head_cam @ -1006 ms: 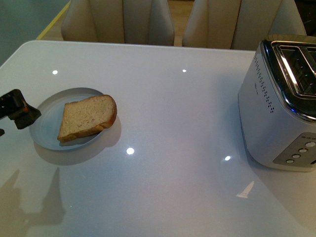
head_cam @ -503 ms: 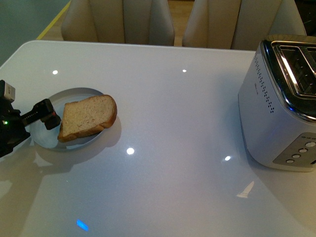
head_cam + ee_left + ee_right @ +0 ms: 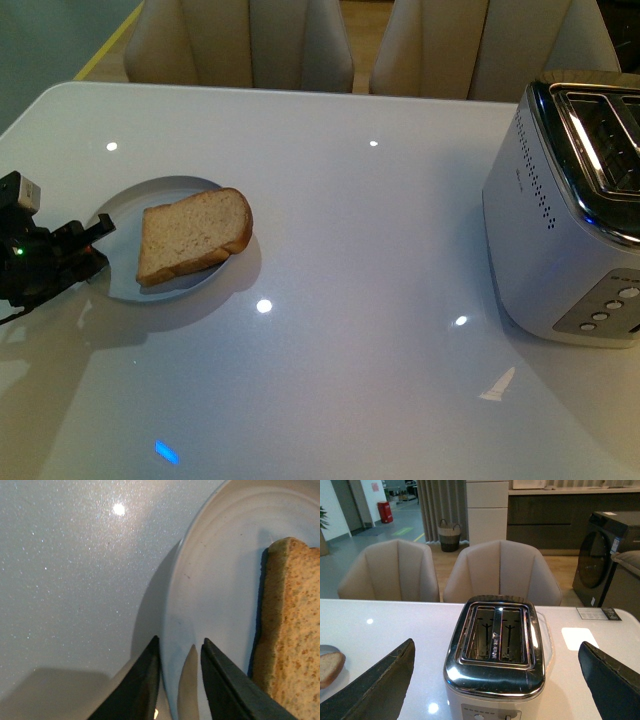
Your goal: Left arm holds plate, right arm toasts bread
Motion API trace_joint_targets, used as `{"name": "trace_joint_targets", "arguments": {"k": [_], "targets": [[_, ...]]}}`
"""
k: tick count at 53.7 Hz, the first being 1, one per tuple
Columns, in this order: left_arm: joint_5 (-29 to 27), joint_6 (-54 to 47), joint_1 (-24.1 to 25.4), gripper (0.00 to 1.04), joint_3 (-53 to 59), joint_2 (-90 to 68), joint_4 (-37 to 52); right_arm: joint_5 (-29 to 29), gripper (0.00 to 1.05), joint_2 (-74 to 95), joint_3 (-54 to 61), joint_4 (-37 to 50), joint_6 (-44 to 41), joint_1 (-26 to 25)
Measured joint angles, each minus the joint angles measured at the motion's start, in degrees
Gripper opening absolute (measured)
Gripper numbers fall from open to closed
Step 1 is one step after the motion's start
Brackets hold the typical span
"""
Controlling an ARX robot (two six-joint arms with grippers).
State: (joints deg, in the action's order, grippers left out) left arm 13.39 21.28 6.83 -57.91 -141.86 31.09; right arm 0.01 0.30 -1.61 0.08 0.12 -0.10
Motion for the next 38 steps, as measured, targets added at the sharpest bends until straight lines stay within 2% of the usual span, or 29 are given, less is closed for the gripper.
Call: {"name": "trace_joint_targets", "arguments": {"k": [7,27,33,38], "targets": [[2.58,2.03,0.13,0.03,2.12,1.11,-0.04,-0.02,0.96,0.0,0.0,0.0,0.0,0.0],[7.34,5.31,-1.51,0.03,16.31,17.31,-2.12,0.0,0.96,0.0,0.0,0.0,0.0,0.0],[8.04,8.28,-2.51,0.03,23.12,29.55,-3.45,0.0,0.96,0.0,0.0,0.0,0.0,0.0],[7.13,10.34,-4.04,0.03,26.45,39.26,-8.02,0.0,0.96,0.0,0.0,0.0,0.0,0.0]]}}
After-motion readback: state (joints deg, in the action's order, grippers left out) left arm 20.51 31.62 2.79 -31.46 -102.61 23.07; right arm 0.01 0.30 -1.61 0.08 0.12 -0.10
